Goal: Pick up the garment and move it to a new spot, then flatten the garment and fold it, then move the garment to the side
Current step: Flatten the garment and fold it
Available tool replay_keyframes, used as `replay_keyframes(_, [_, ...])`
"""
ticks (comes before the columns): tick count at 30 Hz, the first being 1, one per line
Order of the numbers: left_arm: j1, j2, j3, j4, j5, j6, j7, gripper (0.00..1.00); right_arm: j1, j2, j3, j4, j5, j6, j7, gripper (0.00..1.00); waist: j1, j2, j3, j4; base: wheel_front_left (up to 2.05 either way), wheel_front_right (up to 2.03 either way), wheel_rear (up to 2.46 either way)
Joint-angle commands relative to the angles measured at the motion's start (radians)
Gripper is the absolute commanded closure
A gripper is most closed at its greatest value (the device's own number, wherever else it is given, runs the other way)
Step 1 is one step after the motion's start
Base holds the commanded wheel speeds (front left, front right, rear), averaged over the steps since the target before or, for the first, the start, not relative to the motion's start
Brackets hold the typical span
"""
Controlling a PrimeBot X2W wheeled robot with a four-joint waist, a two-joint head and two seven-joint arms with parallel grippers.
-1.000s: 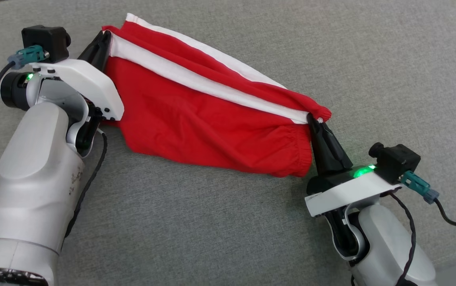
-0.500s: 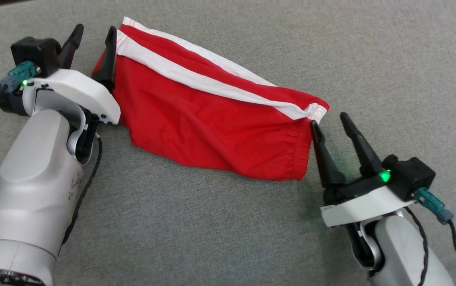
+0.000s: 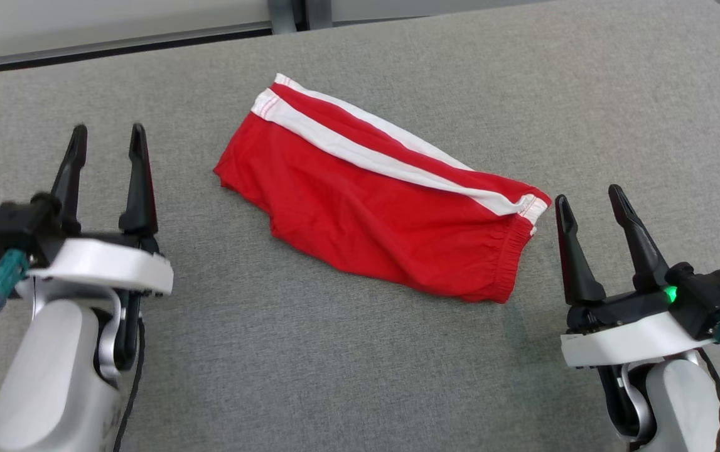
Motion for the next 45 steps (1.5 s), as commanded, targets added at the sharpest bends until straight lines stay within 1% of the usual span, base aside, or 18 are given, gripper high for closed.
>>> replay_keyframes(1, [0.029,0.003,0.006,-0.015,0.012,0.008,-0.001,0.0,0.011,-0.006,-0.008,-0.002,-0.007,-0.002,0.003,0.0,0.0,0.0,-0.022,0.019,0.0,0.0,0.0])
replay_keyframes(5, [0.168,-0.008,0.042,-0.125,0.027,0.038,-0.001,0.0,0.038,-0.01,-0.038,-0.013,-0.003,-0.002,0.028,0.0,0.0,0.0,-0.047,0.043,0.0,0.0,0.0])
replay_keyframes(9, [0.251,-0.015,0.057,-0.19,0.032,0.05,-0.001,0.0,0.069,-0.014,-0.06,-0.028,-0.004,-0.002,0.046,0.0,0.0,0.0,-0.057,0.058,0.0,0.0,0.0])
replay_keyframes(15, [0.308,-0.01,0.063,-0.237,0.03,0.067,0.004,0.0,0.088,-0.009,-0.062,-0.05,-0.003,-0.002,0.063,0.0,0.0,0.0,-0.062,0.06,0.0,0.0,0.0])
replay_keyframes(20, [0.317,-0.005,0.056,-0.255,0.034,0.074,0.011,0.0,0.094,-0.005,-0.061,-0.051,0.0,-0.002,0.073,0.0,0.0,0.0,-0.06,0.056,0.0,0.0,0.0])
replay_keyframes(23, [0.309,-0.003,0.052,-0.259,0.035,0.073,0.015,0.0,0.093,-0.002,-0.059,-0.05,-0.002,-0.002,0.076,0.0,0.0,0.0,-0.058,0.051,0.0,0.0,0.0])
replay_keyframes(25, [0.295,-0.002,0.039,-0.26,0.039,0.063,0.022,0.0,0.092,-0.001,-0.059,-0.051,-0.001,-0.002,0.073,0.0,0.0,0.0,-0.055,0.048,0.0,0.0,0.0])
replay_keyframes(27, [0.262,-0.001,0.016,-0.257,0.043,0.045,0.038,0.0,0.089,0.001,-0.059,-0.053,0.004,-0.002,0.07,0.0,0.0,0.0,-0.049,0.046,0.0,0.0,0.0])
replay_keyframes(29, [0.216,-0.003,-0.022,-0.241,0.047,0.013,0.064,0.0,0.08,0.001,-0.057,-0.055,0.002,-0.002,0.069,0.0,0.0,0.0,-0.037,0.044,0.0,0.0,0.0])
replay_keyframes(31, [0.158,-0.008,-0.061,-0.204,0.042,-0.026,0.106,0.0,0.066,0.002,-0.049,-0.054,0.0,-0.002,0.075,0.0,0.0,0.0,-0.024,0.035,0.0,0.0,0.0])
replay_keyframes(34, [0.051,-0.016,-0.111,-0.107,0.028,-0.087,0.173,0.0,0.05,0.006,-0.033,-0.052,0.005,-0.002,0.069,0.0,0.0,0.0,-0.002,0.014,0.0,0.0,0.0])
replay_keyframes(37, [-0.038,-0.03,-0.146,0.03,-0.003,-0.127,0.233,0.0,0.036,0.009,-0.016,-0.045,0.007,-0.002,0.062,0.0,0.0,0.0,0.019,-0.012,0.0,0.0,0.0])
replay_keyframes(38, [-0.038,-0.03,-0.146,0.03,-0.003,-0.127,0.233,0.0,0.036,0.009,-0.016,-0.045,0.007,-0.002,0.062,0.0,0.0,0.0,0.019,-0.012,0.0,0.0,0.0])
replay_keyframes(39, [-0.069,-0.024,-0.154,0.08,-0.007,-0.136,0.25,0.0,0.032,0.01,-0.007,-0.044,0.008,-0.002,0.06,0.0,0.0,0.0,0.024,-0.022,0.0,0.0,0.0])
replay_keyframes(40, [-0.123,-0.018,-0.168,0.179,-0.021,-0.147,0.276,0.0,0.025,0.014,-0.003,-0.032,0.012,-0.002,0.055,0.0,0.0,0.0,0.035,-0.04,0.0,0.0,0.0])
replay_keyframes(45, [-0.224,-0.001,-0.19,0.388,-0.058,-0.16,0.33,0.0,0.019,0.021,0.007,-0.012,0.018,-0.002,0.043,0.0,0.0,0.0,0.05,-0.069,0.0,0.0,0.0])
